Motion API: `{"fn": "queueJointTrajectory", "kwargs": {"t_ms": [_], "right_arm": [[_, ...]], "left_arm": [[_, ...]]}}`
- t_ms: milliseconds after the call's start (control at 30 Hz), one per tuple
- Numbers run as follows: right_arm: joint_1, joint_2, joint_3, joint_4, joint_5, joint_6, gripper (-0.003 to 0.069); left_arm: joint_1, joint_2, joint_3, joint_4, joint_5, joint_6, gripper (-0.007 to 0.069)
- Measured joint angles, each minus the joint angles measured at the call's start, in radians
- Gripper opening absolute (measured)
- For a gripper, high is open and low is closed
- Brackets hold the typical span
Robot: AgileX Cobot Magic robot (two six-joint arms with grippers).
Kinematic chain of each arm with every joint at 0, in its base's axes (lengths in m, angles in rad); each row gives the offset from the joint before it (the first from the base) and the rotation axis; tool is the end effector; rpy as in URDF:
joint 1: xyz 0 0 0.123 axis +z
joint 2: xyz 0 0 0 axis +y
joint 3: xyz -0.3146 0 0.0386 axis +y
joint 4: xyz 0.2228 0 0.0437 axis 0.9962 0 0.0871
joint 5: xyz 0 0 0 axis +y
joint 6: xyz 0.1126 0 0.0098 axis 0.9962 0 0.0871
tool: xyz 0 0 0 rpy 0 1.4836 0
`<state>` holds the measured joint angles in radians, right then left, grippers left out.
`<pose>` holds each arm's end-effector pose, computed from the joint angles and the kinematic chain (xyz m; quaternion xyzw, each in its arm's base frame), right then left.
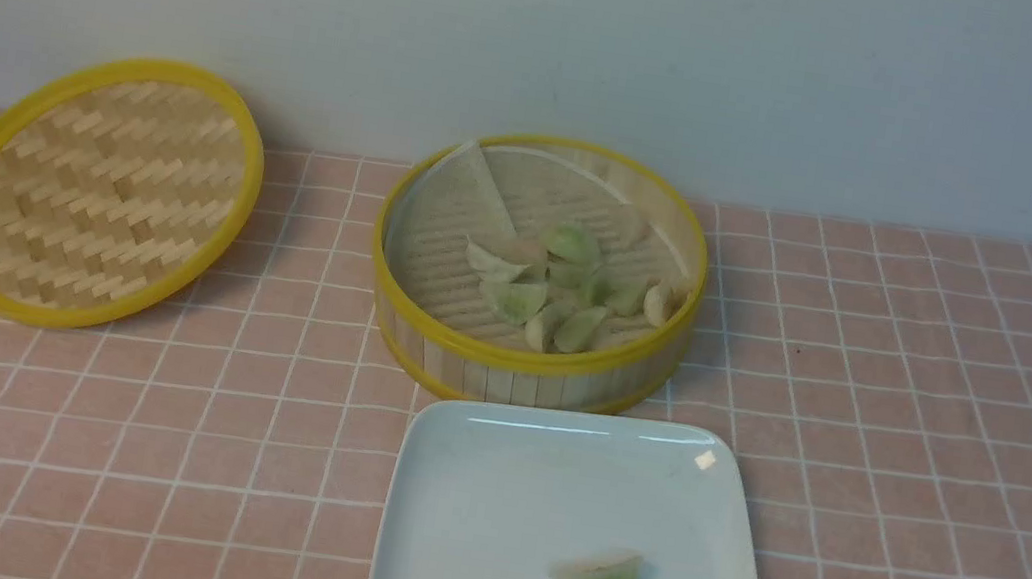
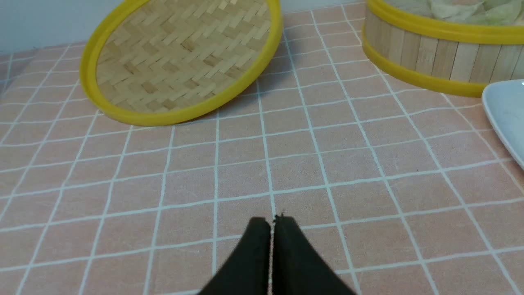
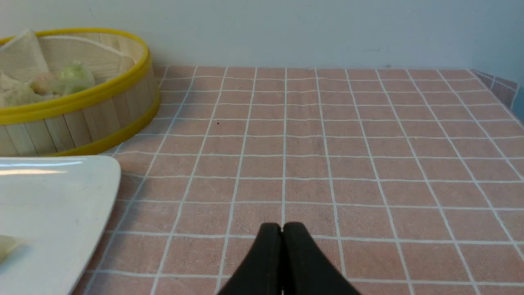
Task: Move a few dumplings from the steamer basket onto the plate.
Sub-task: Use the left arm to grab a dumpling from the steamer
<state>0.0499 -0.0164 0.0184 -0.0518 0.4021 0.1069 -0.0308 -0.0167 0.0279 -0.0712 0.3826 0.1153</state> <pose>0.0152 -0.0015 0.1645 0.0097 0.8096 0.0238 0.5864 0.0157 -0.0035 0.1635 0.0401 0.8055 -0.0053 0.5912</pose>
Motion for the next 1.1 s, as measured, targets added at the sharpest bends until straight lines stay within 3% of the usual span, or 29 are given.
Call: {"fn": "queueJointTrajectory", "kwargs": {"t_ms": [933,1100], "right_arm": [[0.000,0.000,0.000,0.000,-0.001,0.000,-0.0015],[0.000,0.000,0.000,0.000,-0.001,0.000,-0.0015]], "left_arm": [[0.000,0.000,0.000,0.004,-0.010,0.012,-0.0006],[0.000,0.000,0.002,-0.135,-0.156,-0.050,-0.0006]]}}
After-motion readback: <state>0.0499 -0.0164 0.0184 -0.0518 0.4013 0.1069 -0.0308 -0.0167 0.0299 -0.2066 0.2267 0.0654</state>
